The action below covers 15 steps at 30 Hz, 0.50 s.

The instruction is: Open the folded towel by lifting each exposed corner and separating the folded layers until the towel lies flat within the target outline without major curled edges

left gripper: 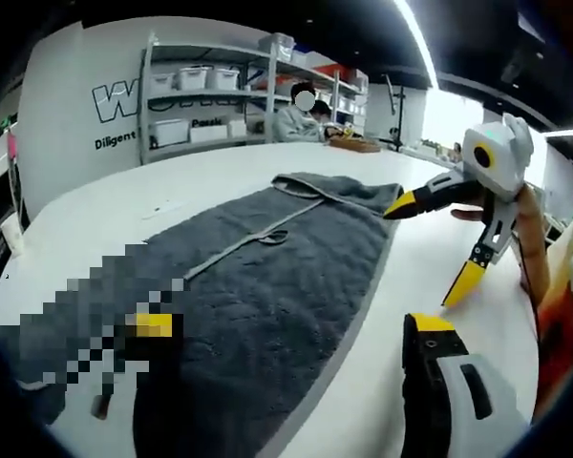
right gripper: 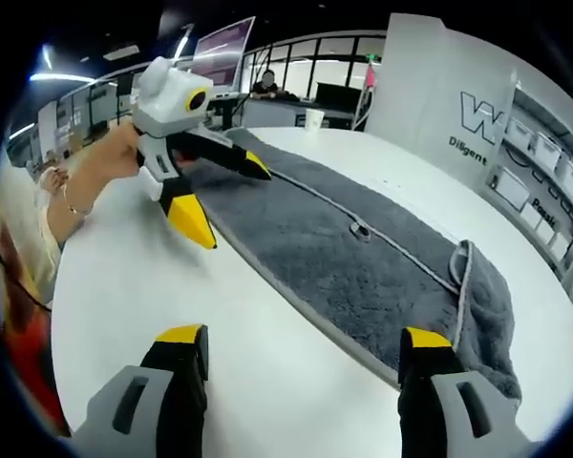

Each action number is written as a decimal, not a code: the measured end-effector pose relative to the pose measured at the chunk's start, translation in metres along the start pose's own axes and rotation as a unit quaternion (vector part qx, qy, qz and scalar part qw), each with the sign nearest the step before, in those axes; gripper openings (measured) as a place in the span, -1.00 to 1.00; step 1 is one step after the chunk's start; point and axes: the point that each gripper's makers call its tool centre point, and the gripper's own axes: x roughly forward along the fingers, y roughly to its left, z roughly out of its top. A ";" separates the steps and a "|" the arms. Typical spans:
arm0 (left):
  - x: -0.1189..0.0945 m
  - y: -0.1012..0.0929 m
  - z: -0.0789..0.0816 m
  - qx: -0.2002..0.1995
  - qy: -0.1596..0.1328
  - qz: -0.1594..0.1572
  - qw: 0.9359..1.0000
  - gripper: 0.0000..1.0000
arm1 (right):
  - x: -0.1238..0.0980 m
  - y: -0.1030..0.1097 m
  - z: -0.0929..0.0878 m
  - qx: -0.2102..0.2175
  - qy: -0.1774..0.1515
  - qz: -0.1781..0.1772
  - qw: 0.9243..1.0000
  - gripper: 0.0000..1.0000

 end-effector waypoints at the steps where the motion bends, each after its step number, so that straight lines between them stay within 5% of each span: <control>1: 0.000 0.000 0.000 -0.001 -0.001 -0.002 1.000 0.88 | 0.000 0.001 0.000 -0.001 0.000 0.001 1.000 0.63; 15: 0.000 -0.007 0.000 -0.021 -0.002 -0.019 1.000 0.90 | 0.004 -0.006 -0.004 0.017 0.002 -0.002 1.000 0.60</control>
